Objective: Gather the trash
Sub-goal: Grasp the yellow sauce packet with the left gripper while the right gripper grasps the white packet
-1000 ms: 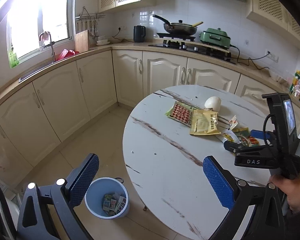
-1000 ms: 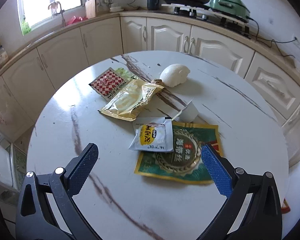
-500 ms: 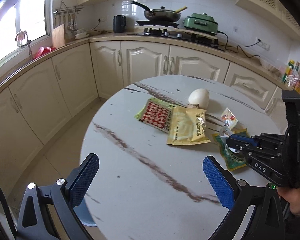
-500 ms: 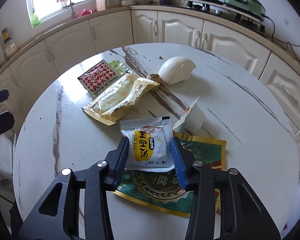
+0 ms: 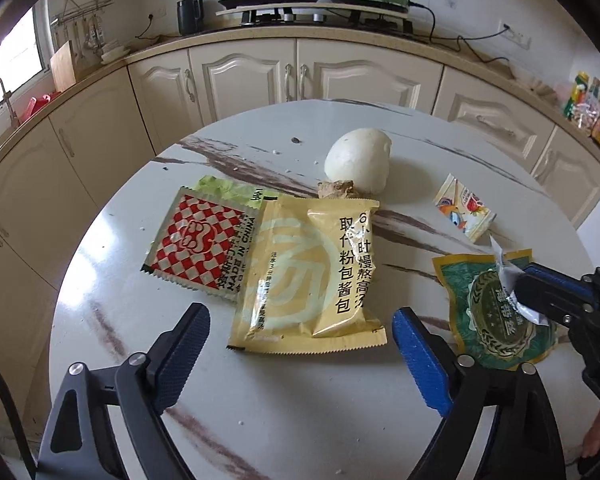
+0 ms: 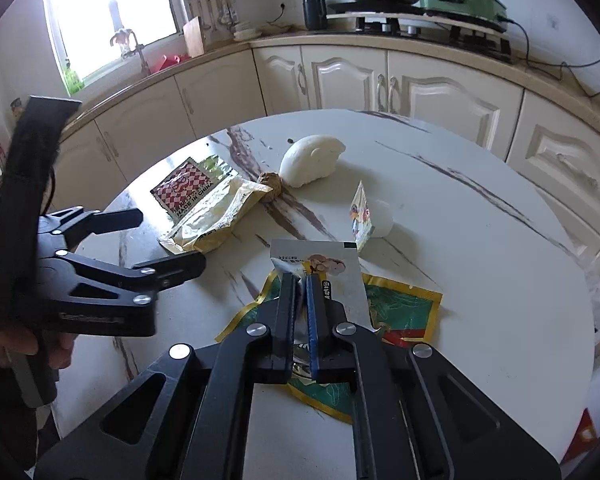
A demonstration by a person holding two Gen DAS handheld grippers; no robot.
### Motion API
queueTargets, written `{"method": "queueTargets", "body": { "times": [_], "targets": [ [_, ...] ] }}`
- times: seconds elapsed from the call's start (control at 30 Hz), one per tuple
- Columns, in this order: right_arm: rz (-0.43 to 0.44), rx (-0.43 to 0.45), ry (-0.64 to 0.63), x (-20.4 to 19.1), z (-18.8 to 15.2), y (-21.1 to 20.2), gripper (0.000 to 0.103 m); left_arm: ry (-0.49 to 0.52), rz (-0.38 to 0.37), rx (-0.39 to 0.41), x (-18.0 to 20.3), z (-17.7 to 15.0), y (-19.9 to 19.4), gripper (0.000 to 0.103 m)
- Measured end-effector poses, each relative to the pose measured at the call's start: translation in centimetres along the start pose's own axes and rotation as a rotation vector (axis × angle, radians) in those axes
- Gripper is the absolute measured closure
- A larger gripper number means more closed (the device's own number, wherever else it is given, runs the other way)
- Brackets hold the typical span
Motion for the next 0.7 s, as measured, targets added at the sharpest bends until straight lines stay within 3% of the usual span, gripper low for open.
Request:
{"method": "queueTargets", "body": {
  "times": [0.17, 0.23, 0.3, 0.37, 0.4, 0.5, 0.7],
  "targets": [
    [0.046, 0.016, 0.016, -0.1, 0.2, -0.4, 0.097, 0.004, -0.005, 0.017, 0.9, 0.6, 1.5, 0.029],
    [0.06, 0.017, 0.024, -0.2, 0.2, -0.3, 0.097, 0.015, -0.002, 0.037, 0.8, 0.6, 1.1, 0.048],
    [0.059, 0.02, 0.025, -0.2, 0.1, -0.3, 0.097, 0.044, 0.001, 0.042, 1.1, 0.5, 0.8, 0.052],
    [0.062, 0.023, 0.029, -0.2, 0.1, -0.4, 0.097, 0.067, 0.007, 0.06, 1.4, 0.3, 0.3, 0.063],
    [0.063, 0.025, 0.03, -0.3, 0.1, -0.5, 0.097, 0.073, -0.024, 0.068, 1.8, 0.2, -0.1, 0.092],
    [0.059, 0.034, 0.033, -0.5, 0.1, -1.0, 0.097, 0.084, -0.022, 0.062, 2.4, -0.2, -0.4, 0.093],
    [0.052, 0.046, 0.024, -1.4, 0.0, -2.6, 0.098, 0.055, -0.13, 0.109, 2.3, -1.8, -3.4, 0.095]
  ]
}}
Point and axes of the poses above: each gripper's, at about its wrist camera, not at the fingertips, and y roughly the way its jaws point, x to its right, z to its top, the point moved 2 cm from there along y, roughly the way its jaws point, and after that the axes turned 6 degrees about y, right-handed, at the moved point
